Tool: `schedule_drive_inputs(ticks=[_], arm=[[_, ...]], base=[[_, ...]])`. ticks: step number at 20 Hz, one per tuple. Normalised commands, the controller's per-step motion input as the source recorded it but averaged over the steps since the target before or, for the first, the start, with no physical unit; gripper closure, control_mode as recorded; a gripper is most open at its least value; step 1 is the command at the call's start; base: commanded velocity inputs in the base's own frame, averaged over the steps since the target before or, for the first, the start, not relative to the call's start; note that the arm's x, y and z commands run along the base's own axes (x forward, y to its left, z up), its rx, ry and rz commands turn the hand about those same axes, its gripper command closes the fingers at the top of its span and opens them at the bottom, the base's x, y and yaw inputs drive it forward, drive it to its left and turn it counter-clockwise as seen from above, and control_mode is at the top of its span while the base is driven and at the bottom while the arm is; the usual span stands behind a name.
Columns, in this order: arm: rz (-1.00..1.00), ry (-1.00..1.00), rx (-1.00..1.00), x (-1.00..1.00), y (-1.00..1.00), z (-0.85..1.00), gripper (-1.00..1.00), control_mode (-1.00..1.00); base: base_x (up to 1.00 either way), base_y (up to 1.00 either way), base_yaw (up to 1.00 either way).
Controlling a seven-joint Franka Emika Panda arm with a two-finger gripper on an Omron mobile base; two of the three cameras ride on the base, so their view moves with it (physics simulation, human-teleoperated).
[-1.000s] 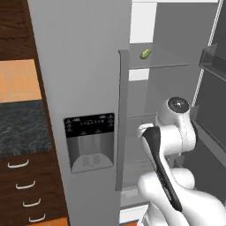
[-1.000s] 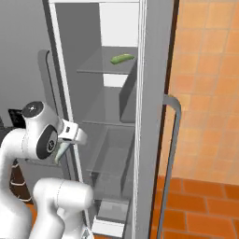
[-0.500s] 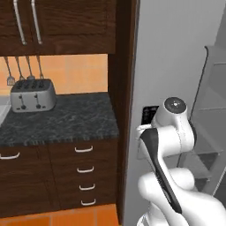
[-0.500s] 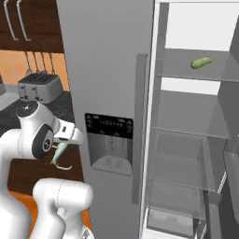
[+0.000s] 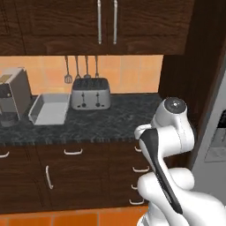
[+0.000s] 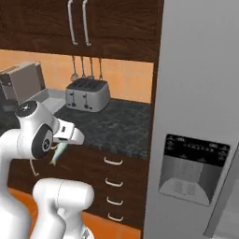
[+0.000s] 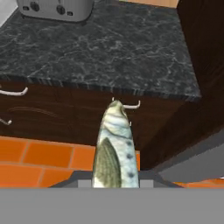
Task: Place one corn and one fish in each tupperware on the nearby counter, to pack two identical lunches.
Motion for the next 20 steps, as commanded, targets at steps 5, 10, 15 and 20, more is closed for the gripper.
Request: schedule_drive_inputs(ticks=[5, 10, 15, 20], arm=[[0.00, 0.00, 0.00, 0.00, 0.00, 0.00, 1.00, 1.00], [0.00, 0.00, 0.00, 0.00, 0.00, 0.00, 1.00, 1.00], [0.00, 0.00, 0.00, 0.00, 0.00, 0.00, 1.00, 1.00], [0.00, 0.00, 0.00, 0.00, 0.00, 0.00, 1.00, 1.00]], base=[[0.70, 1.00, 0.06], [0.30, 1.00, -0.14], [0.40, 1.00, -0.30], [0.59, 0.91, -0.29]])
